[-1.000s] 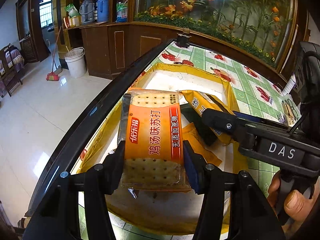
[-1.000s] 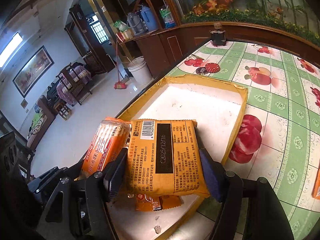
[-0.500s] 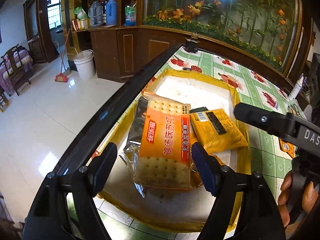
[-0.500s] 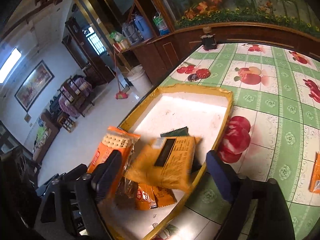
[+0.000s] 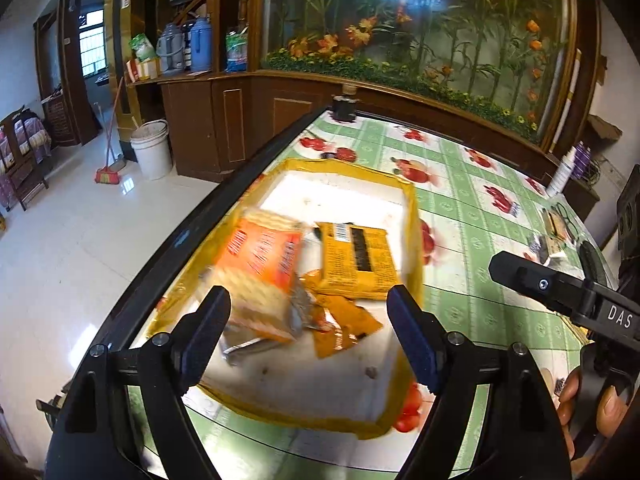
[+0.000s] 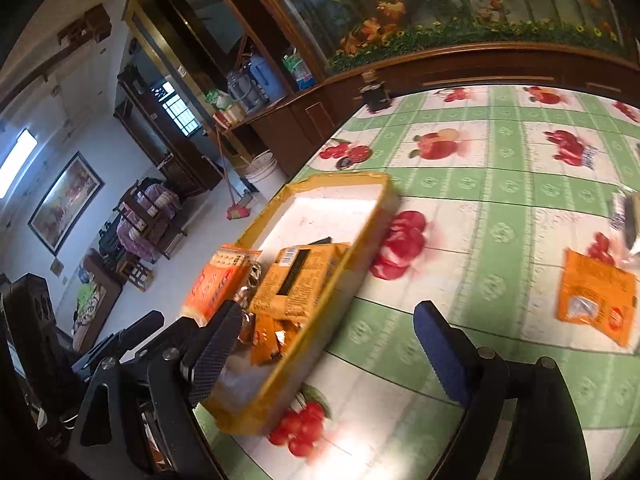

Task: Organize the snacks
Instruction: 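Move both tools back toward the remaining snacks on the table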

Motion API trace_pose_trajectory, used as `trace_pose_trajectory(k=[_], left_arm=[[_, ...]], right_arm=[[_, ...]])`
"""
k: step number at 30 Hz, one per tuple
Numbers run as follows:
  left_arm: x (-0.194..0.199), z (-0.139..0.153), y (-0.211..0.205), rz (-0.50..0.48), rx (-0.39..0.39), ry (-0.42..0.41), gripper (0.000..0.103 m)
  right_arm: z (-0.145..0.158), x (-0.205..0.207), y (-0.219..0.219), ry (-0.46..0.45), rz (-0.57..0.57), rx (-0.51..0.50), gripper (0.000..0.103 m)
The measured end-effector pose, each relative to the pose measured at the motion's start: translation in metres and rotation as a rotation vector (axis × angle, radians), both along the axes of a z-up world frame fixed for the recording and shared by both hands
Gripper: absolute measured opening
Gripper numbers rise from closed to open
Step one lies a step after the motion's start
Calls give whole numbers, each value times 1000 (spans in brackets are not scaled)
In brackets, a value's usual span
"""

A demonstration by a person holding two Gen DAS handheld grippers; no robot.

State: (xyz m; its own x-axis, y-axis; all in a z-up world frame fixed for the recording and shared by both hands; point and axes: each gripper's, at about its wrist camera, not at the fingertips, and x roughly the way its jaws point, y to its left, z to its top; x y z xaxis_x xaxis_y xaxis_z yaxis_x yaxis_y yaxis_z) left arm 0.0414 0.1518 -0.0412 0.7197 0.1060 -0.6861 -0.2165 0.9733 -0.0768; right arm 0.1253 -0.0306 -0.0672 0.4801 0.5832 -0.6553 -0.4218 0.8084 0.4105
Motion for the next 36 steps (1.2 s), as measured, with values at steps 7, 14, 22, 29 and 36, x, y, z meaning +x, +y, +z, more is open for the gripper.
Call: trace_pose_trajectory(k=[7,14,22,29,36], left_arm=[[0,-1,-45,-88,63,17,81],[-4,1,-71,-144,67,27,81],[-1,-2,-102,-209,56,49,81],[-1,-6,-139,-280,87,66,81],[-2,-20,-168,-340,82,106,81]], right_arm=[[6,-22,-49,-21,-75,-4,89],[6,-44,-95,-42,-144,-37,89],[-4,-57,-156,-28,-253,-50,89],[-7,-66,-196,-24,-322,-48,89],[-13,-79,-233,-24,-391,-89,90]])
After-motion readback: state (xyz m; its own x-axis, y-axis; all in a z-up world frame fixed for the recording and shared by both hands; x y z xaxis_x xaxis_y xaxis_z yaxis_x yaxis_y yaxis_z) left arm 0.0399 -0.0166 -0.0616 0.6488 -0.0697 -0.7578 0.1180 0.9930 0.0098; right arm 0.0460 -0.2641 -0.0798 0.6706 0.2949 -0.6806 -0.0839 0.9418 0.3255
